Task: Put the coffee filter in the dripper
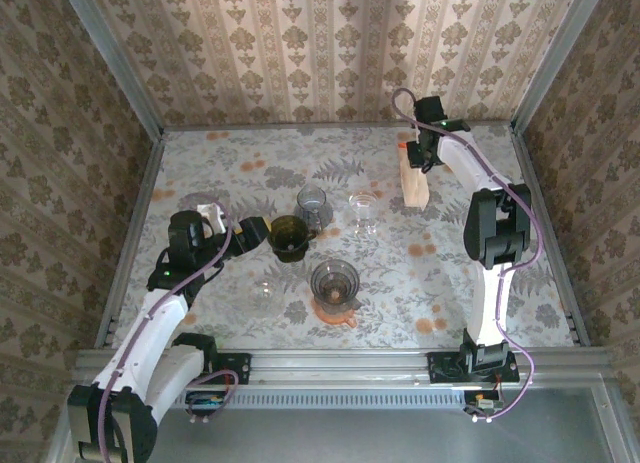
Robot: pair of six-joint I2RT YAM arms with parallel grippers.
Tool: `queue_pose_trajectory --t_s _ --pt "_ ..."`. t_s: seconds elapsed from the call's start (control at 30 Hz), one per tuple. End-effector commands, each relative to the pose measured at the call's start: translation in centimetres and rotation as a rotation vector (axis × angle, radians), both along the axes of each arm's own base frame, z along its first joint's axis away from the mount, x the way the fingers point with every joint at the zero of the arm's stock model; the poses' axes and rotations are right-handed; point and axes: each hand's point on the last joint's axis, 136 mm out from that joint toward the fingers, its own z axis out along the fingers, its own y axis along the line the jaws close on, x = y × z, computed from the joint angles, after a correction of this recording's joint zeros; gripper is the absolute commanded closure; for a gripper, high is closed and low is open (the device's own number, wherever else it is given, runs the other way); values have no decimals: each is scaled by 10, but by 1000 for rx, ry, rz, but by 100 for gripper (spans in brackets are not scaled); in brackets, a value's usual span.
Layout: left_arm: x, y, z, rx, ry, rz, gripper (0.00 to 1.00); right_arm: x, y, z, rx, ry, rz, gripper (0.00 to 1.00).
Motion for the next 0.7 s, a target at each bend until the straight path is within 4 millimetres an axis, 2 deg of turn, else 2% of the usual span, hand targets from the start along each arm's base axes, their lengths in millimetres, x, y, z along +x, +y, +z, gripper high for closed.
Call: queue_pose_trajectory --t_s 0.0,0.13,0.3,0.5,0.67 --pt "2 -1 2 -19 -8 -5 17 -2 -1 43 13 -111 -40 56" --pt "2 -1 2 -22 -7 -5 17 -9 1 61 35 -152 -56 51" --pt "1 -1 2 -28 -7 -3 17 -28 17 71 99 -177 -78 53" --pt "1 -1 -2 -31 -3 0 17 -56 31 37 200 -135 -153 61" --pt "2 -1 -2 -28 -1 -4 17 -61 32 14 194 -102 -186 64"
